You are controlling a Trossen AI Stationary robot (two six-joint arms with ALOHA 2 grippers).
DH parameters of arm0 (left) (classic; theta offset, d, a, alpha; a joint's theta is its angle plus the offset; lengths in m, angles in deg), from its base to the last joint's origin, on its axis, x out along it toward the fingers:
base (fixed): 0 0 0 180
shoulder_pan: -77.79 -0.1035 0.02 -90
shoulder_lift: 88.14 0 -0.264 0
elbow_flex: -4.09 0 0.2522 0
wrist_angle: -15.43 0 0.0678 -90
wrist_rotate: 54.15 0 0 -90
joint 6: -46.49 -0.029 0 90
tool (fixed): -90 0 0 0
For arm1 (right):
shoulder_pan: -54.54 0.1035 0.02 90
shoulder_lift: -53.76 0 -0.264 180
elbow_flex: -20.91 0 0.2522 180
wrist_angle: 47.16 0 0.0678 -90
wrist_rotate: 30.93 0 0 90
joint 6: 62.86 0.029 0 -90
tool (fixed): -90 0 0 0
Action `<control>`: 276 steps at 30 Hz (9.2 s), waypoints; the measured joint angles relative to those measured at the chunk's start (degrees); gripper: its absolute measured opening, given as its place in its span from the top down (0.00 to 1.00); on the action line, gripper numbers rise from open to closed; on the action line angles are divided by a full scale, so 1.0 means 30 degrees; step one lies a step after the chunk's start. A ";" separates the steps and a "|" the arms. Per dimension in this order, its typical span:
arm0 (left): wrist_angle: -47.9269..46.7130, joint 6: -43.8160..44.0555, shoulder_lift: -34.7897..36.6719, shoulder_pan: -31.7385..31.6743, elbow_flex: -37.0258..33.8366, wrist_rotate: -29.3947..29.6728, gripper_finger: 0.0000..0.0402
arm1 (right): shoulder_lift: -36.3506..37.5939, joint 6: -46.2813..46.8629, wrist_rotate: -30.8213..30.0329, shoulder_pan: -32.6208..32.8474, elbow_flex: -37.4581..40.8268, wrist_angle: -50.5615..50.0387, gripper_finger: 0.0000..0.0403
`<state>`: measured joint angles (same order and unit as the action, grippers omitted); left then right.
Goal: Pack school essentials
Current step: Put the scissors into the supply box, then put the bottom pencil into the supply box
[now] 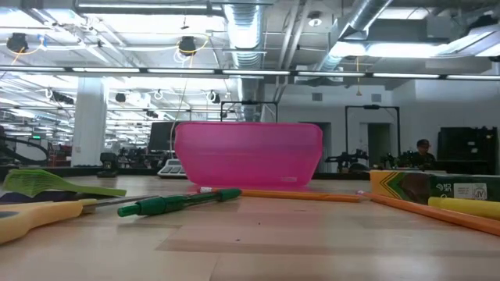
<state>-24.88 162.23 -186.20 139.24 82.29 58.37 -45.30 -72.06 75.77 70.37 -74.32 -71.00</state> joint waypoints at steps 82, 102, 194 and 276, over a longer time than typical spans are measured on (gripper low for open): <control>-0.0717 -0.0966 0.0000 0.0000 -0.0014 0.1282 0.43 | -0.8054 0.0258 -0.3014 -0.1318 -0.6942 -0.6322 0.94; -0.0880 -0.1037 -0.0007 -0.0015 -0.0021 0.2772 0.43 | -0.0943 0.0364 -0.1316 -0.9226 -0.5693 -1.2464 0.92; -0.2477 -0.0390 -0.0160 -0.1020 -0.0021 0.3579 0.43 | -0.2677 0.3396 -0.7733 -0.9411 0.6044 -0.3746 0.56; -0.2342 -0.7867 0.3636 -0.1013 -0.0014 0.2483 0.43 | -0.0220 3.3622 -1.1844 0.9648 0.4934 -0.7293 0.38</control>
<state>-31.91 138.63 -175.29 136.20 82.25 65.82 -45.96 28.81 40.24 99.31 -59.52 -92.88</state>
